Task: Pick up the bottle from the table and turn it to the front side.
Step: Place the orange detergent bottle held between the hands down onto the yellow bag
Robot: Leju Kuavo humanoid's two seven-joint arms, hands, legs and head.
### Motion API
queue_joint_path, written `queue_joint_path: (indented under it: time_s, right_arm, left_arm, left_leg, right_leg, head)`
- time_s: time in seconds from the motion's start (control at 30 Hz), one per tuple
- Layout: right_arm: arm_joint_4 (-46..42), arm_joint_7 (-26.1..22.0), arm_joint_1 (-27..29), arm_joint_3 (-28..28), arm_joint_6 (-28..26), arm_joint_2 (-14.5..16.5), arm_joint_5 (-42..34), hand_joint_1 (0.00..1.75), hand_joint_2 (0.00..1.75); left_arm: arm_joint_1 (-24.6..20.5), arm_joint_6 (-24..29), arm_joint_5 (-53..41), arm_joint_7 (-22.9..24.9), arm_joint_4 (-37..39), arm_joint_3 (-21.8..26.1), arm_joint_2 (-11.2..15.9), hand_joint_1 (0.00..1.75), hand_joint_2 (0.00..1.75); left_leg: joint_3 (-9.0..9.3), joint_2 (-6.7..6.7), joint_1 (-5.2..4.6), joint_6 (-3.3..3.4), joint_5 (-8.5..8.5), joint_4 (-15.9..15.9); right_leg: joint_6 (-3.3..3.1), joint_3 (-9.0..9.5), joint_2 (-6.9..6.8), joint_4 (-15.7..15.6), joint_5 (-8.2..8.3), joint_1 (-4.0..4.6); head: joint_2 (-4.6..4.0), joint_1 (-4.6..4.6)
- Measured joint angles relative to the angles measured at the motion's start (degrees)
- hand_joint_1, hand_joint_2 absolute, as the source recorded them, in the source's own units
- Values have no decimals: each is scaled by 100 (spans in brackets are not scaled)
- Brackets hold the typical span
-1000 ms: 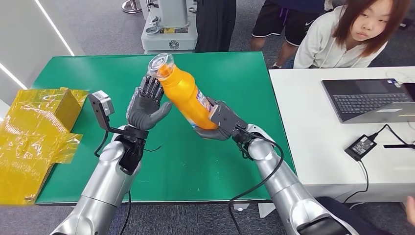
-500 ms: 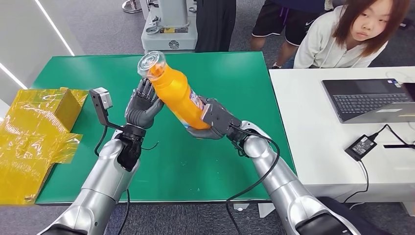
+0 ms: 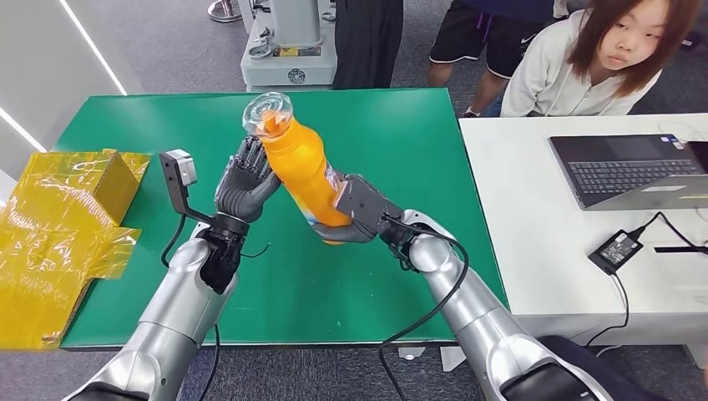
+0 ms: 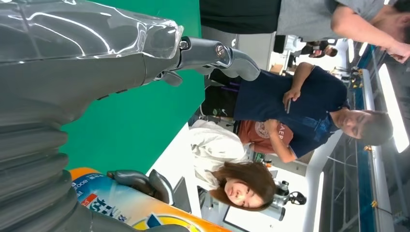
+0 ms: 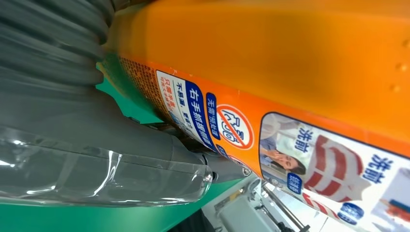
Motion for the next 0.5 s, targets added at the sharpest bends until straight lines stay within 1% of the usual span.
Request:
queue_joint_path:
  time_s: [0.1,0.27,0.4,0.5]
  right_arm:
    - [142,-82,0,-53,-133,-7,-52,175,175]
    - [240,-369,32,-324,-298,-61,-211,175,175]
    - [102,-330,155,-618,-343,-155,-295,175,175]
    - [29,-313,221,-768,-345,-217,-306,175,175]
  left_arm:
    - [90,104,-95,-108,-168,-1,29,0,175]
    - [210,459,-182,-219,-393,7,125,0,175]
    - [243,541,-221,-363,-415,45,191,0,175]
    - [249,546,-243,-387,-436,49,219,0,175]
  left_leg:
    - [0,0,0,0,0,0]
    - [0,0,0,0,0,0]
    - [0,-2,0,0,0,0]
    - [0,0,0,0,0,0]
  right_leg:
    - [0,0,-1,0,0,0]
    - [0,-1,-1,0,0,0]
    - [0,0,-3,0,0,0]
    - [0,0,0,0,0,0]
  head:
    - [0,0]
    - [0,1]
    - [0,1]
    - [0,1]
